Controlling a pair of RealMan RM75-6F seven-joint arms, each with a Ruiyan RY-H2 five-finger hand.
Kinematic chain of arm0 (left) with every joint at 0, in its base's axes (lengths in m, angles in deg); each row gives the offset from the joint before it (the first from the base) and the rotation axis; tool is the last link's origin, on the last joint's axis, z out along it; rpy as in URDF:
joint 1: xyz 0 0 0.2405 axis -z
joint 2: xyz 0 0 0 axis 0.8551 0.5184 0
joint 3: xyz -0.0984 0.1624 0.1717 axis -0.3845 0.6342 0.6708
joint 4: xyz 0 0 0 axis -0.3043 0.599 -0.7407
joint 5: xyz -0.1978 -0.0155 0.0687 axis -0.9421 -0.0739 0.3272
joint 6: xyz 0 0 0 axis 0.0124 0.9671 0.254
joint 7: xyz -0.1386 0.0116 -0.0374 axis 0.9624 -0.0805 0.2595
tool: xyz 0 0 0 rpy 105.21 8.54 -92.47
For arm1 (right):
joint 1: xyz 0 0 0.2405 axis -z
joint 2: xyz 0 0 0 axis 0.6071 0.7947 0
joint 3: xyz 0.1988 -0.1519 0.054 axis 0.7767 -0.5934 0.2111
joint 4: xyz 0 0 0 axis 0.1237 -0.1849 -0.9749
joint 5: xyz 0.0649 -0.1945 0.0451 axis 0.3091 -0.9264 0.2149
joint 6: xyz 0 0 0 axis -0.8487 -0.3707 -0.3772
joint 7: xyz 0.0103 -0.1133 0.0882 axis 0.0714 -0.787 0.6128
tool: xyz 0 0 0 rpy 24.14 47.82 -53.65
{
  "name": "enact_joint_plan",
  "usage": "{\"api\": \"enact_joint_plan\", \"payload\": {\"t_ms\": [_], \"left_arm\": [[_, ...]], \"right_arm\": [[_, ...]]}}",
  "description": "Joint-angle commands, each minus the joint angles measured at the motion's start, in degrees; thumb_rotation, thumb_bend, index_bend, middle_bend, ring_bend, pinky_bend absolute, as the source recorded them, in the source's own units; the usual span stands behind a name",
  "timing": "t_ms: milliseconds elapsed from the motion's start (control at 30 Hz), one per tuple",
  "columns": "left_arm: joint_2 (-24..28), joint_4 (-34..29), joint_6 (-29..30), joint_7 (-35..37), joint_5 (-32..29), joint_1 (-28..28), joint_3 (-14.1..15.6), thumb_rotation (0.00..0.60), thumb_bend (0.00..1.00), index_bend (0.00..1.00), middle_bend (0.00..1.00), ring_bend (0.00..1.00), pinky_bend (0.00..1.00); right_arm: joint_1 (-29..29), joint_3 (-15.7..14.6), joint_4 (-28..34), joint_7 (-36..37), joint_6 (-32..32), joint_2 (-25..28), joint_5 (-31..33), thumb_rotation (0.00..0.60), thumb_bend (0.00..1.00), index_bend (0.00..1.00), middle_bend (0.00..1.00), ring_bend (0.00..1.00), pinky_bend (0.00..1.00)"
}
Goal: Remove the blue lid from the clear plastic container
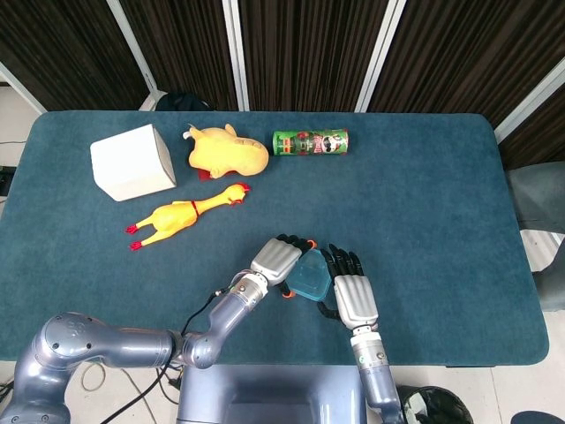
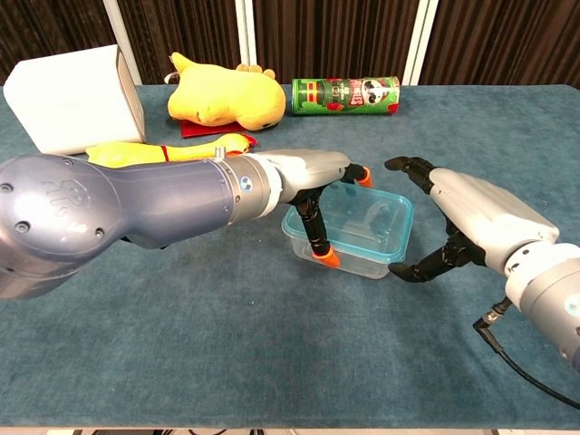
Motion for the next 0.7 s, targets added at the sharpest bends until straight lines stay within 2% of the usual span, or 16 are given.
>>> {"api": "enact_joint_plan", "payload": {"t_ms": [33, 700], "left_arm": [[0.12, -0.19, 0.11, -0.13, -0.09, 0.16, -0.2, 0.6, 0.08, 0.22, 0.25, 0.18, 0.31], [0.32, -0.28, -0.21, -0.62, -0.48, 0.55, 0.3, 0.6, 0.08, 0.22, 0.25, 0.18, 0.31]], "right_arm": [[-0.17, 0.03, 0.26, -0.11, -0.13, -0.03, -0.05, 0.6, 0.31, 0.0, 0.0, 0.0, 0.0], [-0.97, 0.77, 0.61, -0.13, -0.66, 0.54, 1.16, 0.6, 0.31, 0.0, 0.0, 0.0, 0.0]]}}
